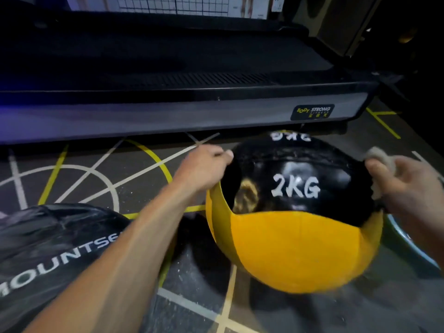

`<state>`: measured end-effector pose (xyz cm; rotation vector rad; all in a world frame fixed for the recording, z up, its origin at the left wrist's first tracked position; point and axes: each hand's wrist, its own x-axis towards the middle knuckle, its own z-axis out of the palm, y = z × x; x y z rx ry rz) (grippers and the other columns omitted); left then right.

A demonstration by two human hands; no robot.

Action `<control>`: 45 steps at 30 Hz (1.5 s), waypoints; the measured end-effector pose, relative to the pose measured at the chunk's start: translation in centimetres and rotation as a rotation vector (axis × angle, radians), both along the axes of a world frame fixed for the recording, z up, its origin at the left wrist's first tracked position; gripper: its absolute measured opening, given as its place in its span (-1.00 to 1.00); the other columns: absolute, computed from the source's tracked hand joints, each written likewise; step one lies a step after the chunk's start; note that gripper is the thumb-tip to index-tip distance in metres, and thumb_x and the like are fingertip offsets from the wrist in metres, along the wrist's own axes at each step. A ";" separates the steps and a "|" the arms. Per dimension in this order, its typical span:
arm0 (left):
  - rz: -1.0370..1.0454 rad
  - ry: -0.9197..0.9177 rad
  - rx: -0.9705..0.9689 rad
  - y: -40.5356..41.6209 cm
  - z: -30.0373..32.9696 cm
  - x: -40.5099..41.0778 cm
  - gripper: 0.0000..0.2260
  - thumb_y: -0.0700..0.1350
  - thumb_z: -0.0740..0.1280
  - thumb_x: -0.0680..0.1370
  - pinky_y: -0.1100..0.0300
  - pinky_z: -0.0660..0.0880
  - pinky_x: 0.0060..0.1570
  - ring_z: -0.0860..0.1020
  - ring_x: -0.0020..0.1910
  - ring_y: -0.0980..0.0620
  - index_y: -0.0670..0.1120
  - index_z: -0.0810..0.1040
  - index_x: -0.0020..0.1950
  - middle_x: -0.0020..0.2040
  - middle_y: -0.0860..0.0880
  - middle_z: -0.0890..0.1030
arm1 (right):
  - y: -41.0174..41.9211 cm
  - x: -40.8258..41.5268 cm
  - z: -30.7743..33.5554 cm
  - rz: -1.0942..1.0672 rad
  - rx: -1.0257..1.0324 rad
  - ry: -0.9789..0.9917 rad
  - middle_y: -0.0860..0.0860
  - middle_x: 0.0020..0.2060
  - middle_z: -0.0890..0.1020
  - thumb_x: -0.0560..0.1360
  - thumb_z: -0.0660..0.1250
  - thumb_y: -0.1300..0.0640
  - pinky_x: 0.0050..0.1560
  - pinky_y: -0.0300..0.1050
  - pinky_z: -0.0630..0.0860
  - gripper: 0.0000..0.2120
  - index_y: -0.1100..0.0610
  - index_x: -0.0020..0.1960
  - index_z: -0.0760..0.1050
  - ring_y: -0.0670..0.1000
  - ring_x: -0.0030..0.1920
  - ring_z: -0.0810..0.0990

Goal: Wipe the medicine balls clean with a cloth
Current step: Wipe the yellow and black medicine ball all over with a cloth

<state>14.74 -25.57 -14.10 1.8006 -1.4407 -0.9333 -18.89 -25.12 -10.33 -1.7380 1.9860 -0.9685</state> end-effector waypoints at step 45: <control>-0.327 0.213 -0.100 21.2 16.2 8.4 -0.68 0.21 0.32 0.62 0.01 0.55 0.23 0.64 0.14 0.04 0.03 0.66 0.21 0.12 0.09 0.70 | 19.5 18.2 13.9 0.452 0.747 -1.122 0.20 0.27 0.64 0.68 0.09 -0.10 0.40 0.16 0.40 -0.49 0.22 0.31 0.61 0.24 0.33 0.57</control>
